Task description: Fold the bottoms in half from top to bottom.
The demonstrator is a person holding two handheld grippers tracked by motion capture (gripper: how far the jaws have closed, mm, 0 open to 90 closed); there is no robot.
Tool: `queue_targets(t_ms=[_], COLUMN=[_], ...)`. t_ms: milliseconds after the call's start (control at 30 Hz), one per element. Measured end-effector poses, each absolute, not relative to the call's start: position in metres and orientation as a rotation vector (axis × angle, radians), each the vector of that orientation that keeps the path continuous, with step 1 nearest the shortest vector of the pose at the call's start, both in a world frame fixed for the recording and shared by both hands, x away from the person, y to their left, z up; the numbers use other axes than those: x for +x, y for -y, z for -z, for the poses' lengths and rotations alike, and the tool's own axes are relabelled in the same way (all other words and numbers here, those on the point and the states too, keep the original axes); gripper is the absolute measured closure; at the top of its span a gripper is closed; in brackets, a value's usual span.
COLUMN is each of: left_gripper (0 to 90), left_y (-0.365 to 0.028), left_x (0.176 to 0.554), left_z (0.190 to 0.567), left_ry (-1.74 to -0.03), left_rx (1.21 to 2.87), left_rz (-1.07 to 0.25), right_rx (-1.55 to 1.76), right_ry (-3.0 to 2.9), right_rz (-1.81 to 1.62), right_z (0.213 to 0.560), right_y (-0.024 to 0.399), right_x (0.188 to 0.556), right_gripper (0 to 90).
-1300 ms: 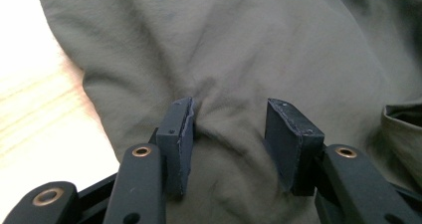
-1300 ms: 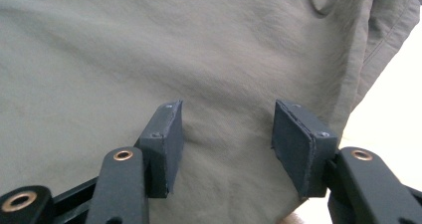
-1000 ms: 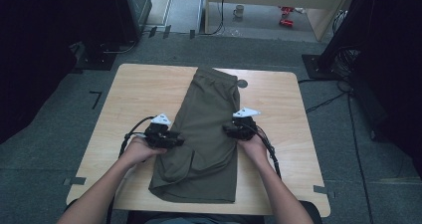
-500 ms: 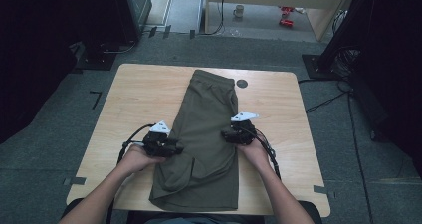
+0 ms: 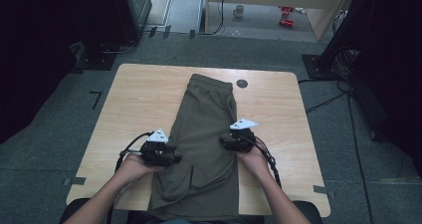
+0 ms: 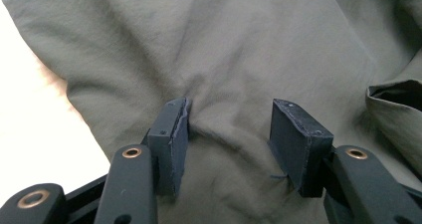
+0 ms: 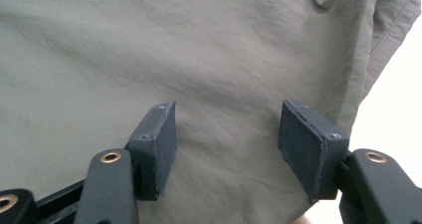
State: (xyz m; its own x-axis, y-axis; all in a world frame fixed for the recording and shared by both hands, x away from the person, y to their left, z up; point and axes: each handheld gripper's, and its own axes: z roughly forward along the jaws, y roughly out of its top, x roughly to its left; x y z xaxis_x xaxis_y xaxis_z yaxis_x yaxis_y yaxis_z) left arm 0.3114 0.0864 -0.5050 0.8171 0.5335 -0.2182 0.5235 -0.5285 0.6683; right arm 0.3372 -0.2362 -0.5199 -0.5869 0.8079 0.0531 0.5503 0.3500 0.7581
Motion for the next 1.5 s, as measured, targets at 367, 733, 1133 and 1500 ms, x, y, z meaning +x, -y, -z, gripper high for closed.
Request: queue_targets(t_ms=[367, 733, 1133, 1500], left_gripper=[47.8, 47.0, 45.7, 48.2], left_y=[-0.093, -0.095, -0.102, -0.099], left_x=[0.289, 0.293, 0.315, 0.354], left_z=[0.506, 0.498, 0.484, 0.487], left_ry=[-0.791, -0.790, -0.810, -0.838], left_rx=[2.208, 2.219, 2.166, 2.163], left_rz=[-0.022, -0.021, -0.090, -0.108], right_rx=[1.163, 1.216, 1.308, 1.338], right_ry=[-2.288, -2.275, -2.257, -2.237], right_rz=[-1.099, -1.116, -1.148, -1.087], right_z=[0.522, 0.515, 0.503, 0.499], right_y=[0.232, 0.233, 0.242, 0.244], right_x=[0.316, 0.315, 0.336, 0.362], right_gripper=[39.3, 40.6, 39.9, 40.0])
